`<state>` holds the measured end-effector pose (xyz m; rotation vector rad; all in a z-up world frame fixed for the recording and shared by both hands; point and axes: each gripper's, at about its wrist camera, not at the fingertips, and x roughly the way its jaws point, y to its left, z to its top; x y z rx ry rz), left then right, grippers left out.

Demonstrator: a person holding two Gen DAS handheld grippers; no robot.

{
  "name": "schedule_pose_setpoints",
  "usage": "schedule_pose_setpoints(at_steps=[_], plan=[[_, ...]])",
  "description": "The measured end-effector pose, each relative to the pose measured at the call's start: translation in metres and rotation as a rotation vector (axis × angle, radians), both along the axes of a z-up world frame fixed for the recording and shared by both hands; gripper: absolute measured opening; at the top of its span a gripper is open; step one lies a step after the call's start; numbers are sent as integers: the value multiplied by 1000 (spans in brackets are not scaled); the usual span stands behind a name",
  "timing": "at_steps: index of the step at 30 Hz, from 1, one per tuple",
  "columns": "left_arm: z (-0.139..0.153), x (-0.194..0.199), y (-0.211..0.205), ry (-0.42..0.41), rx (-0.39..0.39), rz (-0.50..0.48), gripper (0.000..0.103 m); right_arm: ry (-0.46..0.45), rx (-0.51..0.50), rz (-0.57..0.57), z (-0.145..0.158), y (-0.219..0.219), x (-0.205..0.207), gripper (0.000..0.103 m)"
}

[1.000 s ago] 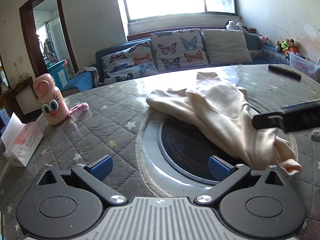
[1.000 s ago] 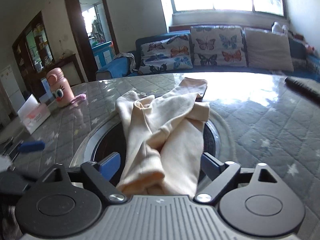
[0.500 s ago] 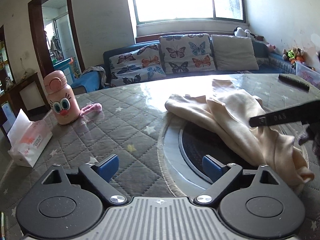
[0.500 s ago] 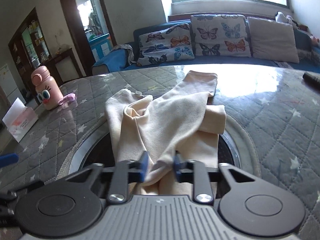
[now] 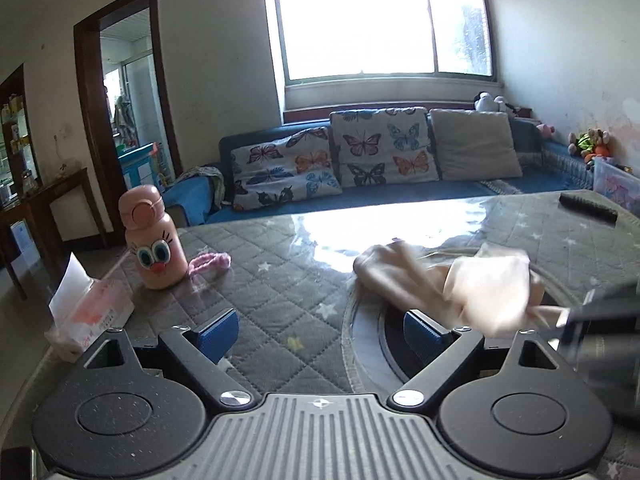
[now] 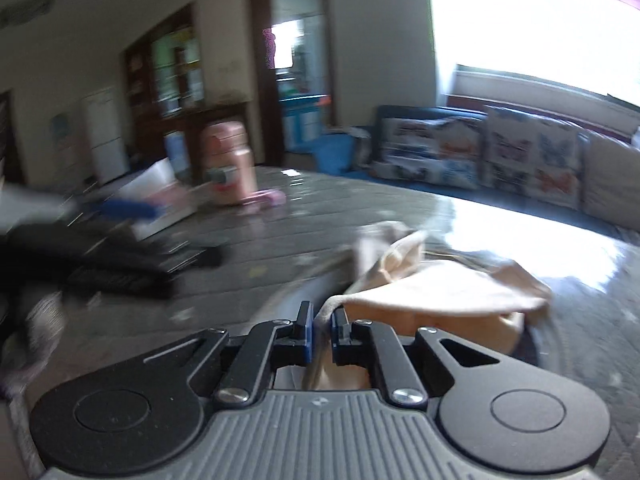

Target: Fold clothes

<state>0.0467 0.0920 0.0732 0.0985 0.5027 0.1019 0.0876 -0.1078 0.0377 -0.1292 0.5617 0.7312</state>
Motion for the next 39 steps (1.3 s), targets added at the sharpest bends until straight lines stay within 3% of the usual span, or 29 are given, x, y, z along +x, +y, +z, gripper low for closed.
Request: schedule_pose_setpoints(at_steps=[6, 11, 15, 17, 26, 29, 31, 34, 39], plan=[[6, 0, -17, 3, 5, -94, 91, -9, -61, 247, -10, 34, -56, 8], [-5, 1, -36, 32, 3, -188, 91, 26, -90, 321, -19, 36, -82, 14], [-16, 6, -52, 60, 7, -252, 91, 47, -72, 285, -11, 8, -93, 26], [-20, 9, -63, 70, 7, -287, 91, 58, -57, 256, -5, -12, -98, 38], [-43, 30, -103, 106, 15, -393, 88, 88, -73, 53, -3, -69, -101, 47], [-54, 37, -111, 131, 24, -395, 72, 100, -77, 14, -7, -78, -83, 48], [-60, 43, -111, 156, 22, -390, 44, 103, -73, -2, -7, -84, -82, 48], [-64, 46, -105, 170, 6, -374, 11, 111, -60, -35, -9, -92, -74, 48], [-50, 37, -79, 112, -32, -310, 5, 135, -29, -110, -14, -96, -52, 48]])
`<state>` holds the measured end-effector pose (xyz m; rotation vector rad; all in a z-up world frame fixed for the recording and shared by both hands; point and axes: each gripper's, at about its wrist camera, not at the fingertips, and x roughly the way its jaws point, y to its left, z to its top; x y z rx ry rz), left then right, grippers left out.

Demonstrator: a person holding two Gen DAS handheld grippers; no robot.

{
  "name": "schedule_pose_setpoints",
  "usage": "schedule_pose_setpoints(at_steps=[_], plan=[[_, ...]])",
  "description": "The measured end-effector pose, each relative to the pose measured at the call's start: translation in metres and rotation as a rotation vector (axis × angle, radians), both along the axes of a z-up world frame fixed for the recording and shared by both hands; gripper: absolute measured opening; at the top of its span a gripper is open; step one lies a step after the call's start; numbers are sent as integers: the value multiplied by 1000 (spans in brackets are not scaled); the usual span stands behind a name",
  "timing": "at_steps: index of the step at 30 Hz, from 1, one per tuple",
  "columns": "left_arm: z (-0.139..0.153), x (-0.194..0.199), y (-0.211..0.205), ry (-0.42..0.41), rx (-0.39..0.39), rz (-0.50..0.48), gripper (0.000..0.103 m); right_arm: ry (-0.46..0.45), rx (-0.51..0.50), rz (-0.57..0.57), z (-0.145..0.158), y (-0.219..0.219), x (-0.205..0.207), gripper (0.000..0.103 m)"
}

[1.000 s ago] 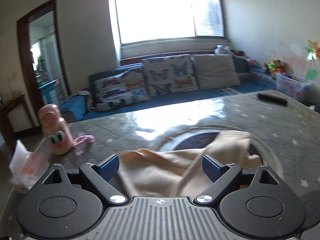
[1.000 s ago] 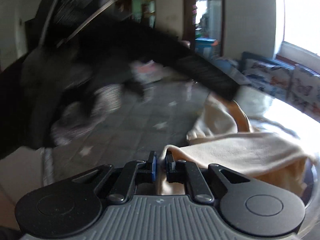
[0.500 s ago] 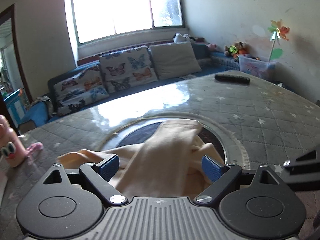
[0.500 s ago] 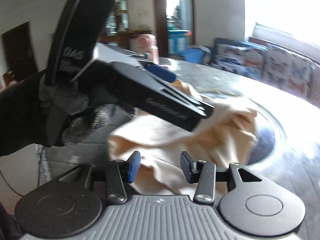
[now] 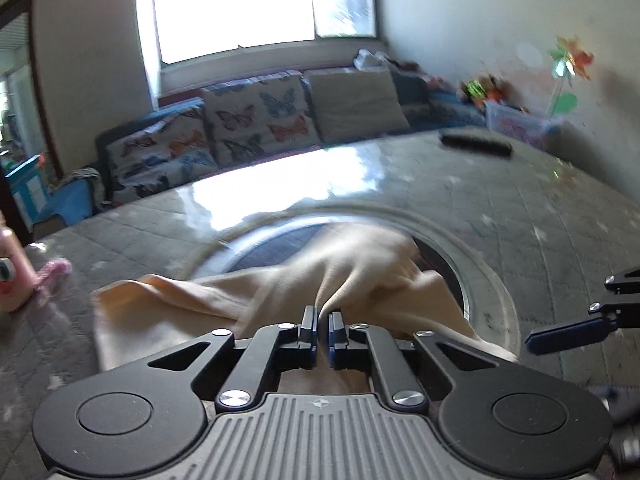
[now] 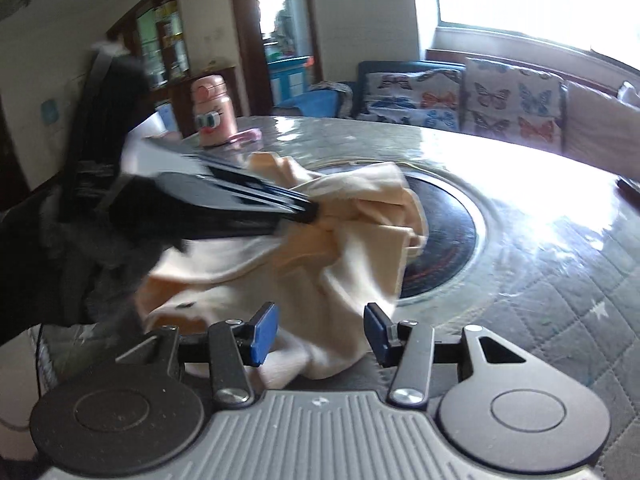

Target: Fold clothes

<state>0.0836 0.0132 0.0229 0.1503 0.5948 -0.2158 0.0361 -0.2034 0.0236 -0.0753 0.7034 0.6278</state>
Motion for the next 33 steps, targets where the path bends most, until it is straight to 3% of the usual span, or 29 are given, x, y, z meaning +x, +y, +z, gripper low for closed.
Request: schedule_pose_setpoints(at_steps=[8, 16, 21, 25, 33], plan=[[37, -32, 68, -107, -69, 197, 4, 27, 46, -117, -9, -10, 42, 48], [45, -81, 138, -124, -112, 430, 4, 115, 91, -178, -32, -9, 83, 42], [30, -107, 167, -77, -147, 538, 4, 138, 122, -182, -39, -8, 87, 29], [16, -118, 182, -33, -171, 602, 4, 138, 127, -189, -41, -5, 86, 3], [7, -145, 199, -23, -187, 657, 3, 41, 107, -286, -16, -27, 52, 1]])
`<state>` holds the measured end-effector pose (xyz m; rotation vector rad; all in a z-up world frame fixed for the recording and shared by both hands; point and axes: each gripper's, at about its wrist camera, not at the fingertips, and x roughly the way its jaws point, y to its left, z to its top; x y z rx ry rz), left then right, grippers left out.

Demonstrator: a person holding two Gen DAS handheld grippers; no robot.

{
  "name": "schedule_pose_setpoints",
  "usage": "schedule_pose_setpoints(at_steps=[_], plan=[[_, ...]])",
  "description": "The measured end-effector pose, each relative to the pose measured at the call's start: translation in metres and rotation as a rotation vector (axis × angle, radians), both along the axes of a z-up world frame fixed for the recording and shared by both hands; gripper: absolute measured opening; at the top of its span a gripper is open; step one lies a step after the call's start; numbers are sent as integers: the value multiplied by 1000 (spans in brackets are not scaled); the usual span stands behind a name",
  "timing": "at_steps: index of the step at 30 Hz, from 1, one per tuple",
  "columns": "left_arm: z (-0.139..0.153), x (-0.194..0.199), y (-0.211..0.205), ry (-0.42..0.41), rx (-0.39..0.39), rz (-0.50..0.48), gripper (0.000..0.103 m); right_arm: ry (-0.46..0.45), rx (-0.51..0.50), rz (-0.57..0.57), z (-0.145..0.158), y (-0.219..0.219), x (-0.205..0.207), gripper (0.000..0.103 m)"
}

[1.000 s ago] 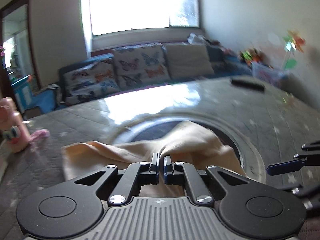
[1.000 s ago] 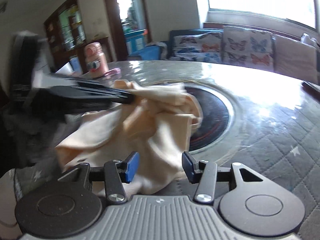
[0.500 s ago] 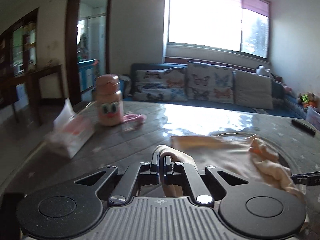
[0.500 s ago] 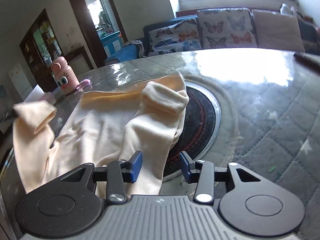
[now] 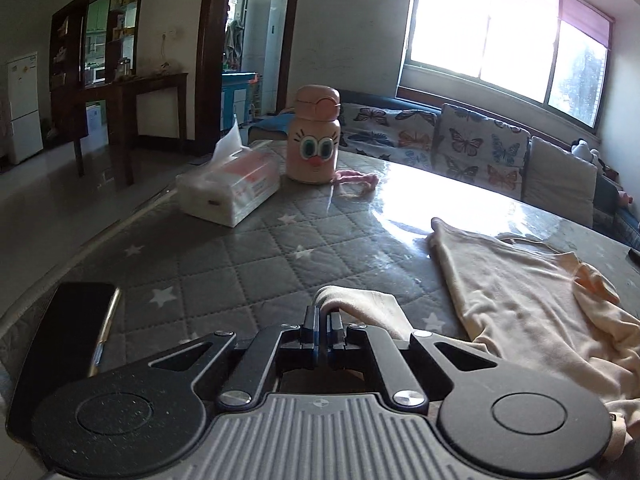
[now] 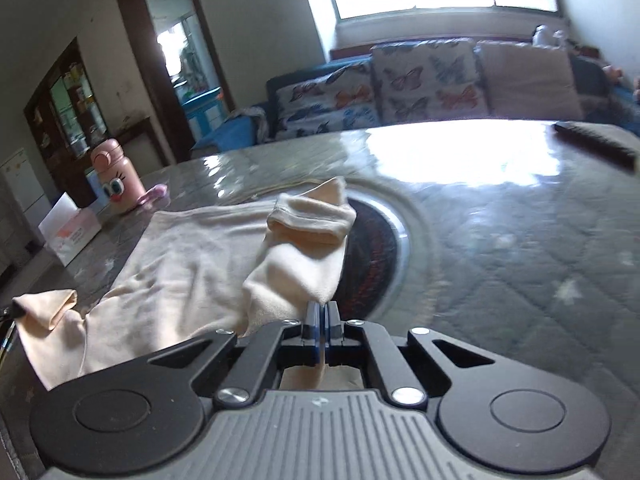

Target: Fold clothes

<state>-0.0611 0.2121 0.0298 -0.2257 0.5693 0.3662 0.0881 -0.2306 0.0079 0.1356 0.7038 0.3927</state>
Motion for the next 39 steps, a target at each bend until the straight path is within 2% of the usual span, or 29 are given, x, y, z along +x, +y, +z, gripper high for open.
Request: schedule_pose_setpoints(at_steps=[3, 7, 11, 14, 17, 19, 22, 24, 25, 29, 31, 32, 39], plan=[[-3, -7, 4, 6, -4, 6, 3, -10, -21, -30, 7, -12, -20, 1], [-7, -14, 8, 15, -9, 2, 4, 15, -68, -14, 10, -18, -40, 2], [-12, -12, 14, 35, -21, 8, 4, -4, -100, -20, 15, -20, -45, 7], [-13, -9, 14, 48, -14, 11, 4, -28, -131, -23, 18, -24, -35, 9], [-15, -5, 16, 66, -9, 22, 4, -38, -183, -7, 13, -20, -17, 22], [-18, -2, 18, 88, -10, 35, 3, -27, -208, 9, 6, -14, 0, 24], [-20, 4, 20, 114, -4, 46, 4, -1, -180, 43, -1, -7, 20, 26], [-21, 8, 19, 126, 2, 48, 3, 24, -161, 66, -7, -3, 33, 33], [-21, 10, 18, 132, 5, 50, 4, 34, -159, 70, -10, -1, 39, 34], [-21, 21, 15, 155, 21, 50, 3, 52, -133, 81, -21, 4, 55, 32], [-21, 25, 14, 160, 28, 49, 3, 42, -108, 67, -20, 3, 59, 19], [-21, 26, 14, 163, 30, 48, 3, 34, -91, 50, -17, 1, 60, 6], [-24, 31, 15, 188, 32, 44, 3, -83, -81, -71, 16, -26, 59, 4]])
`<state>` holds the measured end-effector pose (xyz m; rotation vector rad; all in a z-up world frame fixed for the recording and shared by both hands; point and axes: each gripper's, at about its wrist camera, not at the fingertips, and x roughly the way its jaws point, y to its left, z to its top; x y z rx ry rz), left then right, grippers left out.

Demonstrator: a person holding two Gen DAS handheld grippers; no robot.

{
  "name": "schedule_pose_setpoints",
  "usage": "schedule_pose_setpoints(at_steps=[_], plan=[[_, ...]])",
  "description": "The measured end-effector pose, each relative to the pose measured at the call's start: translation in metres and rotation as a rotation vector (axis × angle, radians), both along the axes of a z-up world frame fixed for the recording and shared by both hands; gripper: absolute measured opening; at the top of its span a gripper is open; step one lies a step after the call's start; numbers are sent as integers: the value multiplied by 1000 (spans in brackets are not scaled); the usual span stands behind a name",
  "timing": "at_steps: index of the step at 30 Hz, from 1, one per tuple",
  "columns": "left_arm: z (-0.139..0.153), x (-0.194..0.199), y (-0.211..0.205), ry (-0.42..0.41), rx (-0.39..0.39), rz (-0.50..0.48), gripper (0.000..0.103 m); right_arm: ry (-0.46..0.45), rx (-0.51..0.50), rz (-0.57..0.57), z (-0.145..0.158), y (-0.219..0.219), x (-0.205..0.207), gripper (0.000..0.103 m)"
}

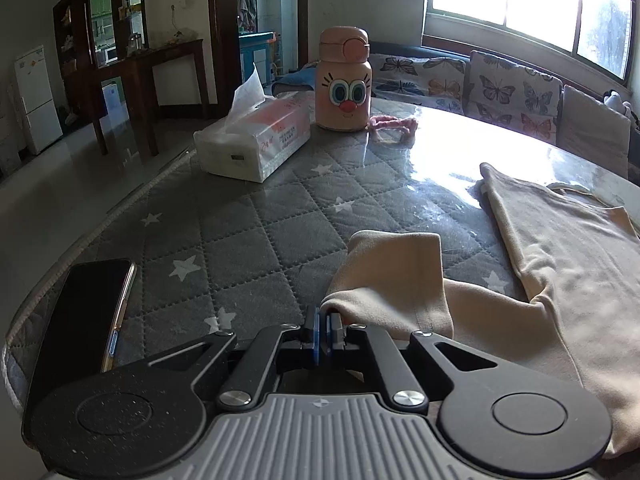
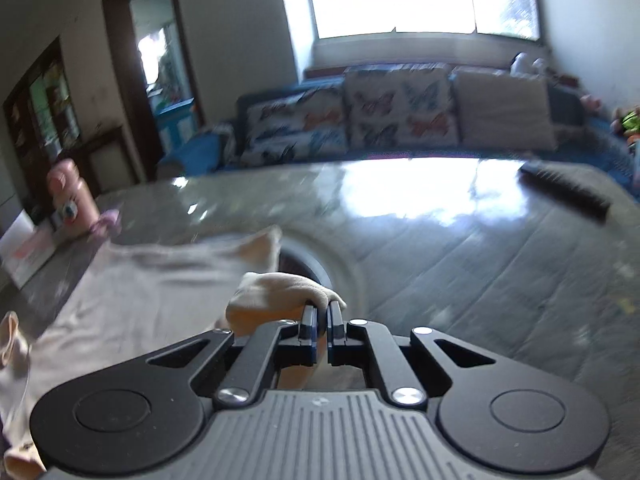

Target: Fold clothes

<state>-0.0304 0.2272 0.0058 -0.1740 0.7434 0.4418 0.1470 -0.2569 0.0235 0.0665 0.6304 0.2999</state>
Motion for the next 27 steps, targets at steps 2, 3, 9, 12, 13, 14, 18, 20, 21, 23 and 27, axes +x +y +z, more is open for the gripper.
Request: schedule_pose_setpoints(at_steps=[2, 3, 9, 12, 13, 14, 18, 20, 21, 23, 27], plan=[[0, 1, 0, -1, -3, 1, 4, -26, -18, -47, 7, -8, 1, 4], [0, 1, 1, 0, -4, 0, 4, -36, -30, -83, 11, -14, 3, 4], [1, 1, 2, 12, -4, -4, 4, -9, -108, -264, 12, -54, 17, 13], [2, 0, 3, 19, -5, -2, 7, 31, -143, -296, -1, -69, 19, 19], [3, -1, 2, 20, -5, -2, 8, 46, -130, -300, -5, -74, 18, 21], [3, -2, 2, 22, -5, -2, 8, 63, -119, -297, -10, -77, 18, 26], [6, -5, 1, 27, 2, 4, 10, 112, -96, -263, -29, -78, 16, 38], [8, -6, 1, 30, 10, 13, 14, 128, -90, -254, -36, -77, 18, 40], [9, -7, 0, 30, 15, 18, 19, 133, -85, -251, -39, -76, 20, 41], [12, -11, 0, 28, 23, 25, 22, 128, -89, -247, -44, -74, 24, 41], [16, -19, -1, 27, 35, 38, 33, 102, -112, -243, -48, -70, 28, 36]])
